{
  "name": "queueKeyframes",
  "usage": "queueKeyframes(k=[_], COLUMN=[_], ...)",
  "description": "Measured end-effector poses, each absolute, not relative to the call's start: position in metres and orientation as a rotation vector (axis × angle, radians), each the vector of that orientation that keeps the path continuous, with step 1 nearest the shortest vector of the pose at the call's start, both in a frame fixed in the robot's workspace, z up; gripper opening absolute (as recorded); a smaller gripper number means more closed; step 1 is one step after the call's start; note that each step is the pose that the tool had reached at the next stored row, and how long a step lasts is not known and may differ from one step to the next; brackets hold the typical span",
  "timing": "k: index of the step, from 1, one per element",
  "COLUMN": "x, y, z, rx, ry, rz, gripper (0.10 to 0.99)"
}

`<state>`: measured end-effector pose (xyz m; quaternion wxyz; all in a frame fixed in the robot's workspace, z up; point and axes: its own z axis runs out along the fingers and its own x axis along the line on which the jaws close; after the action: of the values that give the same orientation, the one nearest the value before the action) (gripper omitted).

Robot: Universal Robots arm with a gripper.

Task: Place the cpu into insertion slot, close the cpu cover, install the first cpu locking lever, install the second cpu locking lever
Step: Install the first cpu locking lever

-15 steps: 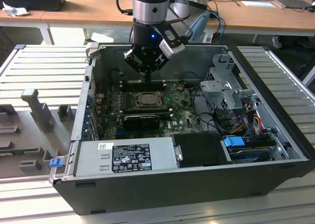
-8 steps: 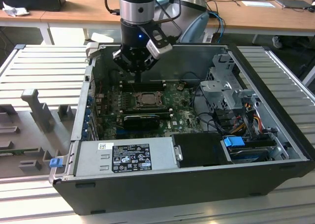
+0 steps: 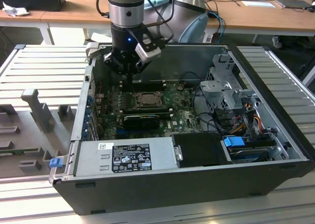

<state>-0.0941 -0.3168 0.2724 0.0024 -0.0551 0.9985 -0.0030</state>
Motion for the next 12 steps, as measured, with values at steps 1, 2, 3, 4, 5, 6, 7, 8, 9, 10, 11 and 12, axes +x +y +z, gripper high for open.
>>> queueKeyframes(k=[1,2,3,4,5,6,7,8,9,10,11,12], x=[-0.096,-0.096,-0.098,-0.101,-0.103,-0.103,-0.104,-0.105,-0.105,-0.106,-0.106,-0.106], y=[-0.317,-0.317,-0.317,-0.317,-0.317,-0.316,-0.316,-0.315,-0.315,-0.314,-0.313,-0.312], z=[0.272,0.271,0.271,0.270,0.270,0.269,0.269,0.268,0.267,0.266,0.265,0.264], rx=[-0.173,-0.173,-0.173,-0.173,-0.173,-0.172,-0.169,-0.166,-0.165,-0.163,-0.161,-0.158], ry=[3.132,3.132,3.132,3.132,3.132,3.131,3.131,3.131,3.131,3.131,3.131,3.131], rz=[-0.009,-0.009,-0.009,-0.008,0.001,0.009,0.015,0.019,0.021,0.022,0.023,0.024], gripper=[0.106,0.106,0.106,0.106,0.106,0.106,0.106,0.106,0.106,0.106,0.106,0.106])
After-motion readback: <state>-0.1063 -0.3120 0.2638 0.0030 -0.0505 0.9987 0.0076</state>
